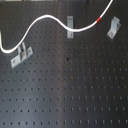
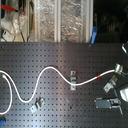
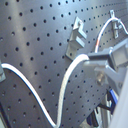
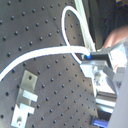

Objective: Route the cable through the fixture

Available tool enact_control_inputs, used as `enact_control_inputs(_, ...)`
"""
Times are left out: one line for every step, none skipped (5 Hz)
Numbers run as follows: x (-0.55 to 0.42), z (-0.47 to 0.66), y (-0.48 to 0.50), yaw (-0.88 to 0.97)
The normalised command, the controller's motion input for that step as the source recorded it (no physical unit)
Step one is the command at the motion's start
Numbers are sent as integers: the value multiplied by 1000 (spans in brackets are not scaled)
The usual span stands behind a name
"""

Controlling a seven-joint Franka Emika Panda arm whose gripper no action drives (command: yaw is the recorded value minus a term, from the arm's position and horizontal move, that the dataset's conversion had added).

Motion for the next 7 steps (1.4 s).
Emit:
enact_control_inputs(0,20,0,0)
enact_control_inputs(-135,88,301,234)
enact_control_inputs(63,201,407,20)
enact_control_inputs(471,302,354,-203)
enact_control_inputs(512,353,306,-557)
enact_control_inputs(199,241,189,-129)
enact_control_inputs(-75,-32,213,89)
